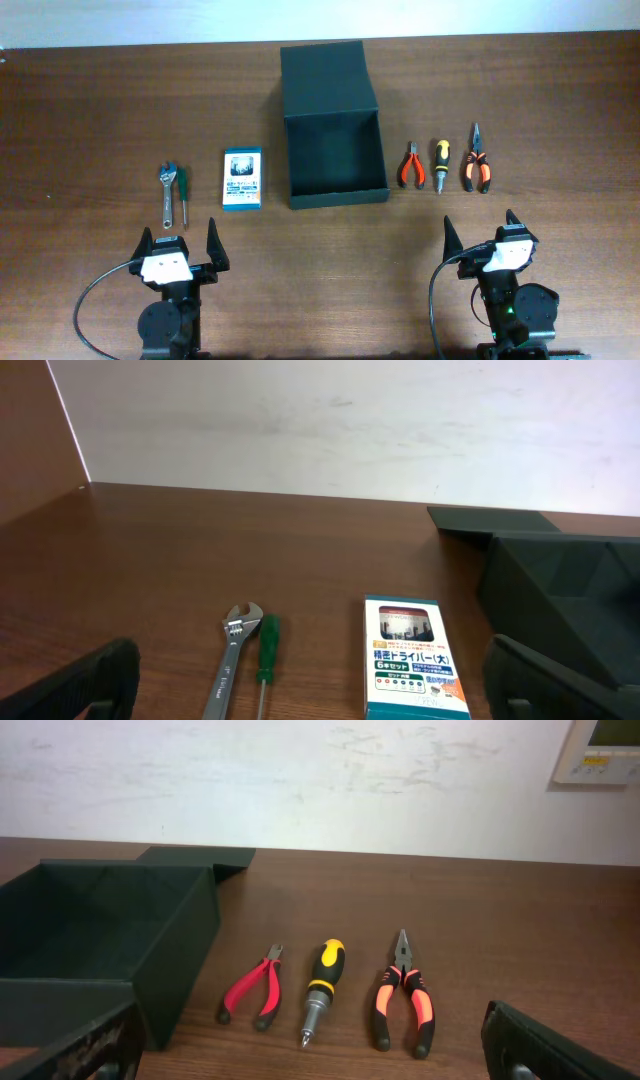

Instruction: Pack container

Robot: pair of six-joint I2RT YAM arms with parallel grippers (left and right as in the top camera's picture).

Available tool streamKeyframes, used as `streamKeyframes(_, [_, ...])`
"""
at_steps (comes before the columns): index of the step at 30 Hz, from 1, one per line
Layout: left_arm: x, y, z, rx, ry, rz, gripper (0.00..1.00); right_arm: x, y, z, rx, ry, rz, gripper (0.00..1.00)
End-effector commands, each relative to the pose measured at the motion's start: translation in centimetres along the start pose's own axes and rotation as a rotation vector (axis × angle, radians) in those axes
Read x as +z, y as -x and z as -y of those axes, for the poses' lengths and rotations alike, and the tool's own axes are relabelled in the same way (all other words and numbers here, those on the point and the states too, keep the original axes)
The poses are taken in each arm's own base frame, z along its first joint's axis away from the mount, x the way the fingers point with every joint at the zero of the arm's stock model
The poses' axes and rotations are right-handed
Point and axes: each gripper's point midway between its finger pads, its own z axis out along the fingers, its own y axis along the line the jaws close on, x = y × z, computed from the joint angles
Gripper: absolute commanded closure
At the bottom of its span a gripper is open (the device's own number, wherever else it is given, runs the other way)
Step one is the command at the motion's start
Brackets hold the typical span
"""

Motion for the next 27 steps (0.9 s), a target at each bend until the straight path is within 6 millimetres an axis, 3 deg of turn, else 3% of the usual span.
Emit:
streamKeyframes(1, [0.0, -0.3, -0.1, 0.017, 0.004, -0.002, 0.01, 0.0, -0.2, 0.4, 0.013, -0.019, 0.0, 0.01])
streamKeyframes(11, [0.1, -0.4, 0.0, 0.017, -0.002, -0.009, 0.01, 0.0, -0.2, 0.4, 0.013, -0.02, 0.0, 0.01])
streamKeyframes(16, [-0.3, 0.3, 2.7, 0.015, -0.156, 0.0, 0.01, 0.0, -0.2, 0.1, 0.014, -0.002, 0.002, 0.01])
streamKeyframes(19, [-0.8, 1.6, 3.5, -0.038, -0.201, 0.003, 0.01, 0.0, -0.1, -0.9, 0.035, 0.058, 0.006, 0.01])
streamKeyframes(22, [-1.6, 4.4, 3.5, -0.088, -0.201, 0.003, 0.01, -0.5, 0.8, -3.4, 0.031, 0.201, 0.025, 0.01])
streamKeyframes(27, [-1.7, 7.3, 3.6, -0.08, -0.19, -0.119, 0.01, -1.1, 2.6, -4.2, 0.065, 0.252, 0.03, 0.01])
